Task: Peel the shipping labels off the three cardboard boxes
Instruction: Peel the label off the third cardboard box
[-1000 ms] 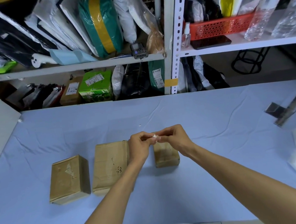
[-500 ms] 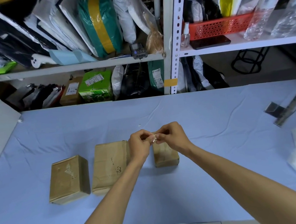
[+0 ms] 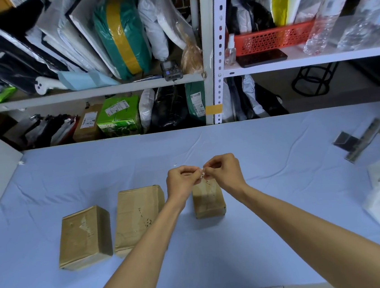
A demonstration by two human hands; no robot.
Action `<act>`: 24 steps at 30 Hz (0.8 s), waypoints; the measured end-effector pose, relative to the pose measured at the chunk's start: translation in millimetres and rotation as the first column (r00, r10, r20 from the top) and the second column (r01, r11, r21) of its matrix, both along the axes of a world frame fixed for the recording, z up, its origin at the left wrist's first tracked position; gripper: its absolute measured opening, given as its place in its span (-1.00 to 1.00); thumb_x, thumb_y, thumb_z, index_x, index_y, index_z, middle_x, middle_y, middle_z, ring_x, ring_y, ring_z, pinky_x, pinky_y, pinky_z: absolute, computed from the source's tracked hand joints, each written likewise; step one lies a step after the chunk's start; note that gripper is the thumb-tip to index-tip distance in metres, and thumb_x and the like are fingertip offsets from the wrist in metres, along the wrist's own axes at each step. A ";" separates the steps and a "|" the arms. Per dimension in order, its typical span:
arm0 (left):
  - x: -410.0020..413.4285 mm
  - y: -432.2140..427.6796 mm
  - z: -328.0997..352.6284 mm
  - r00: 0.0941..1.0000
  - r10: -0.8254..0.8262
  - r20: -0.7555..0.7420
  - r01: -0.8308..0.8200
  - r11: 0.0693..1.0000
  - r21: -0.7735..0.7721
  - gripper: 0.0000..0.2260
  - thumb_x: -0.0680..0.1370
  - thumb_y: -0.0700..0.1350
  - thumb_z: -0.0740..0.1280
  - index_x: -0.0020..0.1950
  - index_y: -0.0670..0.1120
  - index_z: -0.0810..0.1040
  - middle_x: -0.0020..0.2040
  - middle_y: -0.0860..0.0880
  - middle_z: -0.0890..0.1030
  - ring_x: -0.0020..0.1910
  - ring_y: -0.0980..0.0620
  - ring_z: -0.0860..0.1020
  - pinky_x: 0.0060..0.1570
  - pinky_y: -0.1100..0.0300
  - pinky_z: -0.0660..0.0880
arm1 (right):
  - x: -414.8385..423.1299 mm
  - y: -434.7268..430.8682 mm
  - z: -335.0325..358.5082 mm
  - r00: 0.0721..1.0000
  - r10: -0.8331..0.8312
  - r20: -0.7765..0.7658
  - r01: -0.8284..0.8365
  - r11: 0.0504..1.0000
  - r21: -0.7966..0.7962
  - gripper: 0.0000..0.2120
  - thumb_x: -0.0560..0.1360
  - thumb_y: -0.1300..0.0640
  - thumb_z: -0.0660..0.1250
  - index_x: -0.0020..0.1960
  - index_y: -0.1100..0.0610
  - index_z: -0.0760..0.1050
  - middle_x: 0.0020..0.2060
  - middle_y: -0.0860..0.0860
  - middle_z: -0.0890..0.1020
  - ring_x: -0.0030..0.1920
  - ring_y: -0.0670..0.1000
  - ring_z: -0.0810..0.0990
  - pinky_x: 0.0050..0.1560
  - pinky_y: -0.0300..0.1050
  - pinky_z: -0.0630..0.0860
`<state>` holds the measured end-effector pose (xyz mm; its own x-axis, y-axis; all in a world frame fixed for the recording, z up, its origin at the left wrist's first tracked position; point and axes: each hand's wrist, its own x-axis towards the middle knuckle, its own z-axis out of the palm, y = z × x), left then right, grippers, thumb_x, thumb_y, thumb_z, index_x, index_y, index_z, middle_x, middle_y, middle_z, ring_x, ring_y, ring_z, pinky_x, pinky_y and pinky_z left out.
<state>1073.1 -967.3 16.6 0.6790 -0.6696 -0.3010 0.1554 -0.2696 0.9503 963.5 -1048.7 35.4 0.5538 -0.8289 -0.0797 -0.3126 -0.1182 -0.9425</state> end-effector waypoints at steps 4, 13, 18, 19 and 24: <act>0.5 -2.6 2.5 0.999 0.015 -0.043 -0.015 1.000 -0.002 -0.96 0.42 -0.25 0.47 -0.16 -0.20 0.68 -0.20 -0.13 0.71 -0.16 -0.09 0.69 -0.07 0.15 0.63 | 2.4 0.6 0.2 0.998 -0.054 0.015 0.054 0.998 0.024 -0.94 0.38 0.34 0.40 -0.25 0.26 0.65 -0.38 0.09 0.68 -0.37 -0.02 0.68 -0.22 -0.11 0.66; -2.4 -4.0 6.3 0.995 0.078 -0.060 -0.079 0.997 -0.014 -0.90 0.38 -0.26 0.53 -0.13 -0.20 0.68 -0.18 -0.13 0.70 -0.19 -0.01 0.69 -0.12 0.23 0.62 | 4.6 -3.4 -5.5 0.999 -0.046 -0.004 0.046 0.994 0.104 -0.85 0.39 0.21 0.45 -0.05 0.20 0.67 -0.20 0.03 0.71 -0.16 -0.06 0.69 -0.05 -0.17 0.62; -4.8 -1.7 3.3 0.987 0.160 0.000 -0.160 0.986 0.047 -0.90 0.35 -0.29 0.54 -0.23 -0.15 0.67 -0.24 -0.11 0.70 -0.26 -0.01 0.69 -0.14 0.21 0.62 | 6.5 0.9 -8.1 1.000 -0.011 -0.027 0.013 0.997 0.078 -0.86 0.39 0.25 0.45 -0.05 0.21 0.69 -0.19 0.01 0.71 -0.14 -0.09 0.67 -0.07 -0.21 0.60; -3.8 0.9 3.1 0.985 0.170 0.008 -0.171 0.984 0.046 -0.90 0.35 -0.29 0.54 -0.24 -0.15 0.67 -0.25 -0.11 0.70 -0.27 -0.02 0.69 -0.14 0.19 0.63 | 7.6 1.1 -7.0 0.999 0.009 -0.032 -0.008 0.998 0.059 -0.89 0.38 0.26 0.44 -0.11 0.19 0.70 -0.25 0.00 0.71 -0.19 -0.10 0.67 -0.12 -0.22 0.60; 5.5 18.5 6.4 0.978 0.197 0.069 -0.201 0.979 0.048 -0.87 0.31 -0.33 0.52 -0.30 -0.11 0.67 -0.33 -0.06 0.69 -0.30 -0.02 0.69 -0.19 0.19 0.62 | 19.1 11.9 1.2 0.992 0.118 -0.039 -0.119 0.993 -0.016 -0.92 0.33 0.30 0.42 -0.27 0.17 0.68 -0.41 -0.02 0.67 -0.34 -0.11 0.65 -0.31 -0.24 0.56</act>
